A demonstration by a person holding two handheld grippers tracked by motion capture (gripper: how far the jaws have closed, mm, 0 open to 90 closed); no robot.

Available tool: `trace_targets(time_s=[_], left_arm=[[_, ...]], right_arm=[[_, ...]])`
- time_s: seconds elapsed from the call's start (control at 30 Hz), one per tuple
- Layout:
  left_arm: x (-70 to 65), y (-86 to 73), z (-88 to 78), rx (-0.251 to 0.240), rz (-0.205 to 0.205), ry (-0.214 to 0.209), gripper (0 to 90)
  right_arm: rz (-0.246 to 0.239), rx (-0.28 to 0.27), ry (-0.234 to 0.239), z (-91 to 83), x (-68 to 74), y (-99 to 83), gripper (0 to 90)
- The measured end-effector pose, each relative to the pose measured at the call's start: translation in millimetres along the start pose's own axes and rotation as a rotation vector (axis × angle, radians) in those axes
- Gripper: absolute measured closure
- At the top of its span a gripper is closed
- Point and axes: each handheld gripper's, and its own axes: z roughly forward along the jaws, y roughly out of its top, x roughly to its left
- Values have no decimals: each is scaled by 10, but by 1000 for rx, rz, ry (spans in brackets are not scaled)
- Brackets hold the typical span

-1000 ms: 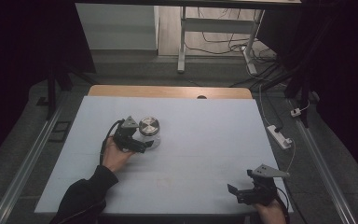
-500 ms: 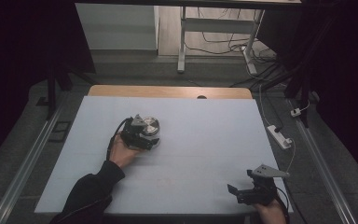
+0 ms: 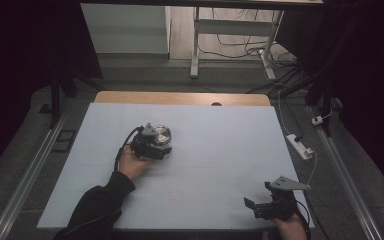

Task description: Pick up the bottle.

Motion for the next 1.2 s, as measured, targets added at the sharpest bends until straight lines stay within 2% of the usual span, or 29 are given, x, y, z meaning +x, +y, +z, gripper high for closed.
trace_targets(time_s=[0.2,0.4,0.63,1.2], left_arm=[[-19,29,-49,-6,0,-8,154],[-80,77,-126,-13,22,-24,155],[-189,133,-212,-4,58,-48,155],[-524,229,-467,-23,125,-132,155]], right_arm=[[-2,0,0,-1,2,0,0],[-2,-2,1,-2,3,0,0],[-5,-2,1,-3,7,0,0],[-12,-4,3,-6,12,-1,0]])
